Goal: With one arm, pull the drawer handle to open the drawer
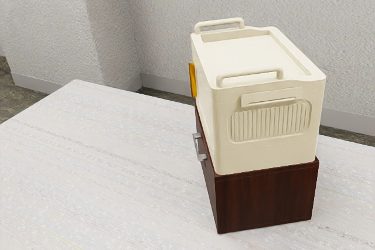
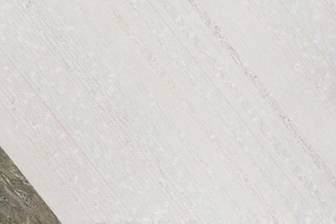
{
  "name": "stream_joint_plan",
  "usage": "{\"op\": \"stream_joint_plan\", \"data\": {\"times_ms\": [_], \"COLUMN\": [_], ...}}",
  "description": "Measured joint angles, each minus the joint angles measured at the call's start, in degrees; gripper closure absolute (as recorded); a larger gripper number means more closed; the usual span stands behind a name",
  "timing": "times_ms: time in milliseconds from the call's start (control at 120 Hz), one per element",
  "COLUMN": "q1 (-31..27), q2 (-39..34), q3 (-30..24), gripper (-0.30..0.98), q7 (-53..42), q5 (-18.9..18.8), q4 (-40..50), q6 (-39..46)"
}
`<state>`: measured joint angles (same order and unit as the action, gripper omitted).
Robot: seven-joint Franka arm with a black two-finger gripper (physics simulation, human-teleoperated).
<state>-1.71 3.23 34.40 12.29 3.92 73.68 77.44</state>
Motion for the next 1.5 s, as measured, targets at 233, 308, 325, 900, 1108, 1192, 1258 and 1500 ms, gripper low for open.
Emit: {"op": "stream_joint_plan", "data": {"times_ms": [233,308,325,900,1108,1192,1258,1500], "q1": [18.46,14.29,13.42,12.33,8.56,6.82,5.47,4.14], "q2": [0.37,0.26,0.24,-4.43,-3.29,-2.78,-2.38,-1.68], "q3": [-0.18,-0.14,-0.13,-1.83,-1.43,-1.36,-1.29,-2.34], "gripper": [0.0,0.0,0.0,0.0,0.0,0.0,0.0,0.0], "q7": [1.69,2.11,2.2,4.27,4.59,4.69,4.77,4.95], "q5": [-0.01,-0.01,0.0,-0.04,-0.13,-0.21,-0.2,0.54], "q4": [-0.06,-0.04,-0.05,-15.88,-14.38,-14.29,-13.26,-9.79], "q6": [-0.25,-0.29,-0.29,-4.2,-4.16,-3.69,-3.27,-0.57]}}
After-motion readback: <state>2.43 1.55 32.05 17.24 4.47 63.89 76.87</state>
